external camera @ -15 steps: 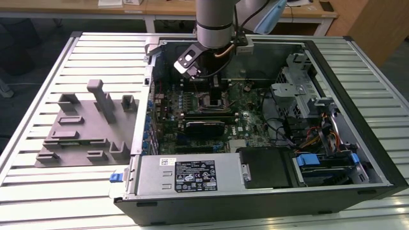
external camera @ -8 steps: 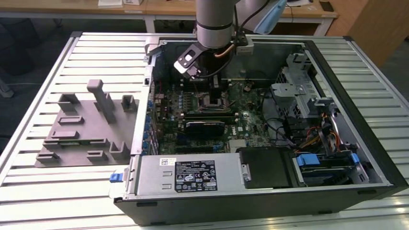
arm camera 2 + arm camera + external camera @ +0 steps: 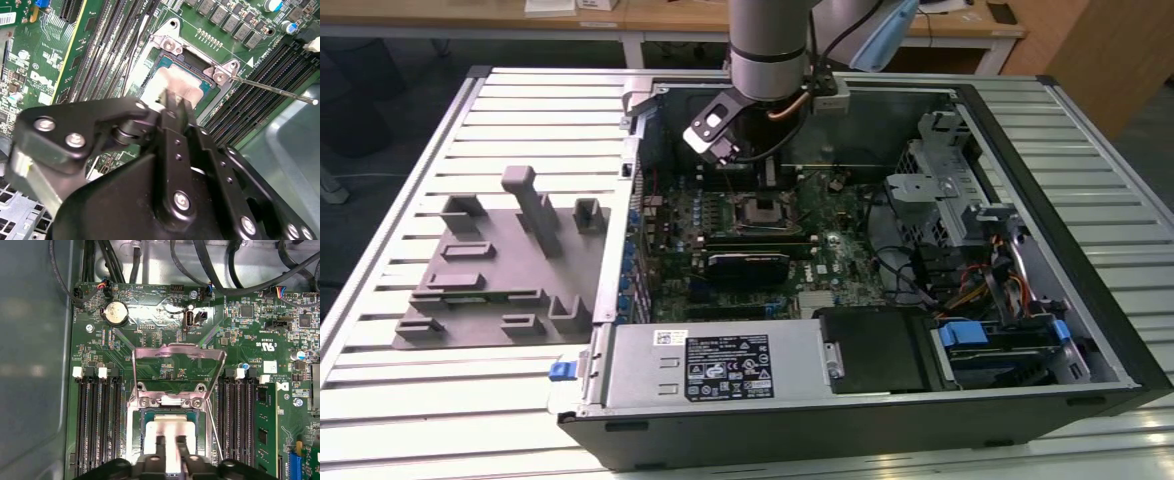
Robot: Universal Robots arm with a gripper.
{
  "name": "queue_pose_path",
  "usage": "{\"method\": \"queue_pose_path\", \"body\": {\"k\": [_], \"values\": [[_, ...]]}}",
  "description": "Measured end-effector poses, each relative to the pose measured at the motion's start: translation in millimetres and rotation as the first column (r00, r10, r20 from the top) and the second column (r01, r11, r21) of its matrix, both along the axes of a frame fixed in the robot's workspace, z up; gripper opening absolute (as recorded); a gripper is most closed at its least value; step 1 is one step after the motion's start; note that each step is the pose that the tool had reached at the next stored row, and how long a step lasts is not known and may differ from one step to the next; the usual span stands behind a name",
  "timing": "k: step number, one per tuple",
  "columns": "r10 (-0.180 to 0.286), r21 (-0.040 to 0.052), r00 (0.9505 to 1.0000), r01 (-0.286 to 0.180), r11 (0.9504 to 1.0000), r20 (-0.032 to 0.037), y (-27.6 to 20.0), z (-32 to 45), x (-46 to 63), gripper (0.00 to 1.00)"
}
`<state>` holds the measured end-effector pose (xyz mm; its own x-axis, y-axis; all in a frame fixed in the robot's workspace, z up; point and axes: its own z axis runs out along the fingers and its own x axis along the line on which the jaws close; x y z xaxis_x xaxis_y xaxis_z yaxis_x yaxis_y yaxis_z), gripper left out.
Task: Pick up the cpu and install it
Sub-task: 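Place the cpu into insertion slot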
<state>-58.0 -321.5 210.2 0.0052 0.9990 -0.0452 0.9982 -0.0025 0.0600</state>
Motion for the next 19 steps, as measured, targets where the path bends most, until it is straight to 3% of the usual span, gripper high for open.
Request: {"method": "queue_pose_path", "body": {"k": [4,9,19], "values": [[0.0,0.0,1.0,0.0,1.0,0.0,0.0,0.1,0.0,0.11],[0.0,0.0001,1.0,0.0,1.0,0.0001,0.0,0.0,0.0,0.11],[0.003,0.0,1.0,-0.003,1.0,-0.0003,-0.1,-9.0,0.0,0.11]]}}
